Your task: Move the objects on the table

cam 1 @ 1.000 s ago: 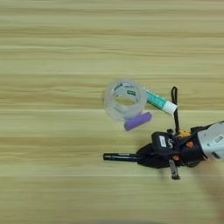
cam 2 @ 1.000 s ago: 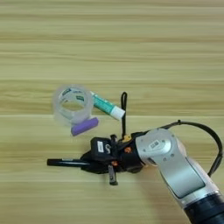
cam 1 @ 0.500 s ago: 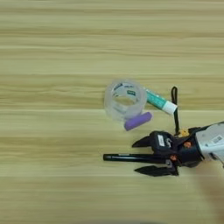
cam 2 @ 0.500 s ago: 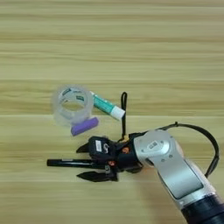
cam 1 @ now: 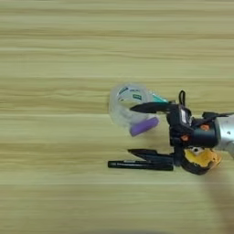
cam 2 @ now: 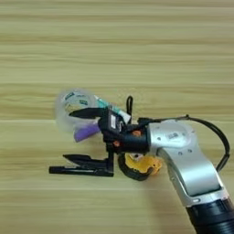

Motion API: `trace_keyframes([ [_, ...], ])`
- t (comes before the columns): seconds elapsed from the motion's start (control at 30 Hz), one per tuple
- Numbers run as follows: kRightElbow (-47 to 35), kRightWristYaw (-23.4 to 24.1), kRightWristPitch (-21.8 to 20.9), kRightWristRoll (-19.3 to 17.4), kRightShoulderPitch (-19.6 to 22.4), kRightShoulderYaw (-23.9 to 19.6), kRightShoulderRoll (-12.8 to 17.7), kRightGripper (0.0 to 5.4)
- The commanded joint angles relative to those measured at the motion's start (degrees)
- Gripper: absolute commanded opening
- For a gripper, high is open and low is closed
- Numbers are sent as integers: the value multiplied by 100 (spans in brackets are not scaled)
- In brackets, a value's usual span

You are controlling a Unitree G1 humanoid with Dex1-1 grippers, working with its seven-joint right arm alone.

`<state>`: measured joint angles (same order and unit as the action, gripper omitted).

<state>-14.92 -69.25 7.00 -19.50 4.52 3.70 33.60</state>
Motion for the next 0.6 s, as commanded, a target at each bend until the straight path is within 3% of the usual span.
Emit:
trace_keyframes([
  [0.03,-60,210,-91,-233,487,-485,205,538],
  [0.3,412,119,-315,-327,547,-1111,396,538],
  [0.6,1118,-313,-715,-218,517,-1329,752,538],
])
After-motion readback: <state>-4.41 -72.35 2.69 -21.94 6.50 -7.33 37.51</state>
